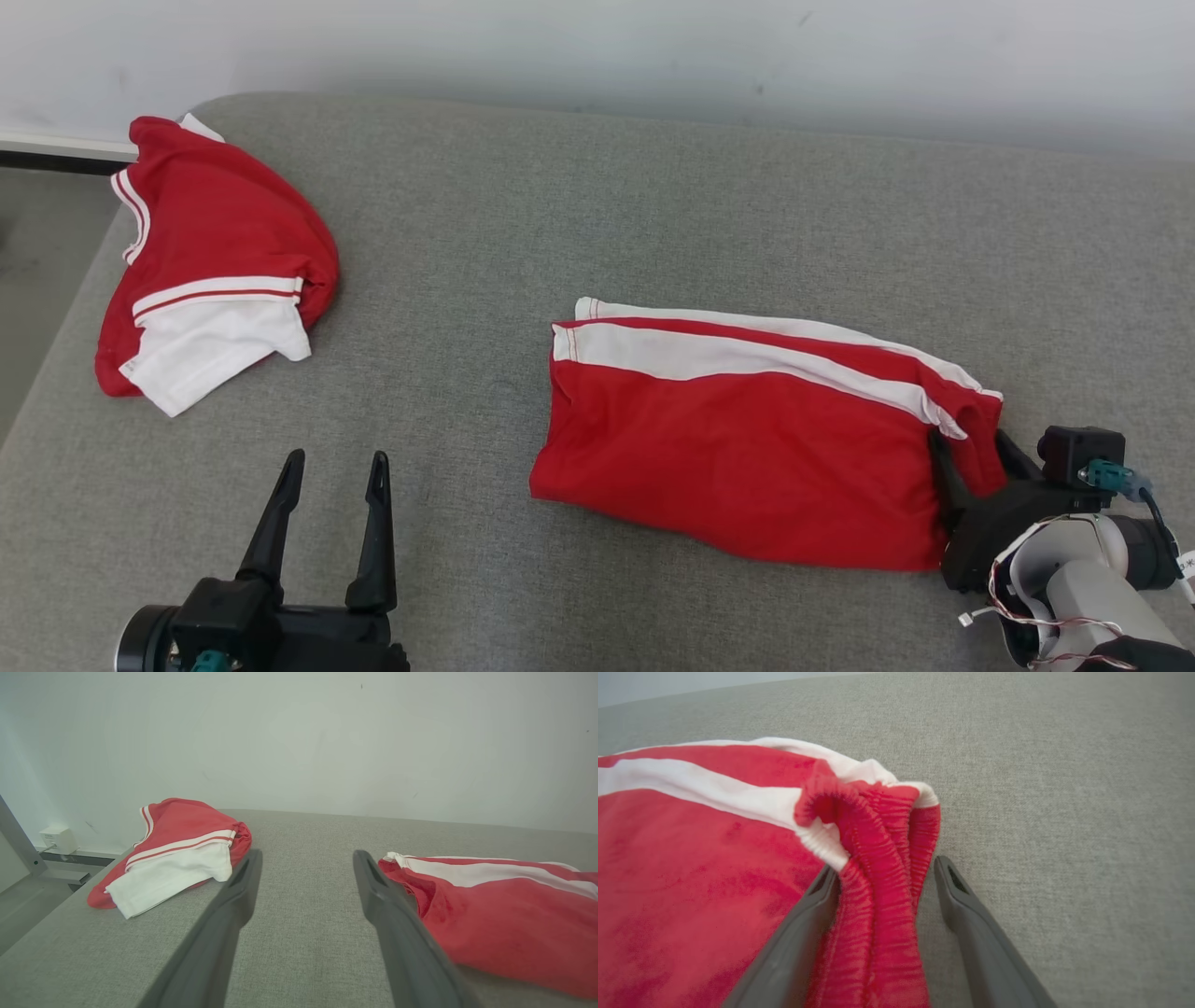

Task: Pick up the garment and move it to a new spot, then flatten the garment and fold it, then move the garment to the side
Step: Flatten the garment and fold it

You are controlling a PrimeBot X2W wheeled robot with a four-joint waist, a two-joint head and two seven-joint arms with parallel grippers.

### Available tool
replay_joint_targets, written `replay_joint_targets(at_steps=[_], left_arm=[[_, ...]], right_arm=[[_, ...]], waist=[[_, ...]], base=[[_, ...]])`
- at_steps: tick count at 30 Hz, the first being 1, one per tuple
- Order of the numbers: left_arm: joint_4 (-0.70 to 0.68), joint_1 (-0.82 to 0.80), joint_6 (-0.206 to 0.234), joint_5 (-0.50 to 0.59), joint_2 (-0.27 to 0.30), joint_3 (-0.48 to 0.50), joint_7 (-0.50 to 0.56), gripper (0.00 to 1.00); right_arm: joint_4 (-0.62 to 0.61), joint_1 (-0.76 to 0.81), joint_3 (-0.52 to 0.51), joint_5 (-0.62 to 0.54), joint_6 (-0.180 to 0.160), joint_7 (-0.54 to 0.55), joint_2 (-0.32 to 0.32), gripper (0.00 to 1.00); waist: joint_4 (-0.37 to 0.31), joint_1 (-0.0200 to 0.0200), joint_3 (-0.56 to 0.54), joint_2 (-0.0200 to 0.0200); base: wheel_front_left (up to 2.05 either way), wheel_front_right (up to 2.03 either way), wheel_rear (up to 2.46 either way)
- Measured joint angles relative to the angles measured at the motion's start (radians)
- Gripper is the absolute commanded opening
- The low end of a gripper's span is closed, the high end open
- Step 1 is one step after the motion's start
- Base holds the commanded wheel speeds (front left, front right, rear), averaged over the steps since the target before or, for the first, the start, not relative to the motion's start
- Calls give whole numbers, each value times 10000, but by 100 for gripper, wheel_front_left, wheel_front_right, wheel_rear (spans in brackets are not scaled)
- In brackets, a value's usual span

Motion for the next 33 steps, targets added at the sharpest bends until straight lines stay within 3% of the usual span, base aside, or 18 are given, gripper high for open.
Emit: replay_joint_targets(at_steps=[3,4,5,12,25,33], left_arm=[[46,-12,-8,12,-25,17,2,100],[61,-12,-12,15,-33,31,2,100],[79,-11,-15,25,-36,46,2,100],[167,49,-92,73,-59,215,2,100],[209,360,-236,157,-71,449,0,100],[251,512,-259,157,-77,512,0,100]], right_arm=[[393,-178,105,353,0,-10,88,100],[489,-228,159,472,0,-10,111,74],[560,-256,184,677,0,-12,146,0],[865,-523,819,1350,2,-71,-21,0],[395,-321,1492,2815,2,625,-2725,0],[-907,-353,1624,5018,0,2487,-2608,0]], waist=[[52,0,-15,0],[45,0,-42,0],[30,-1,-70,-1],[-216,-1,-264,-1],[-931,-1,-920,-1],[-1275,-3,-1128,-1]], base=[[0,0,0],[0,0,0],[0,0,0],[0,0,0],[0,0,0],[0,0,0]])
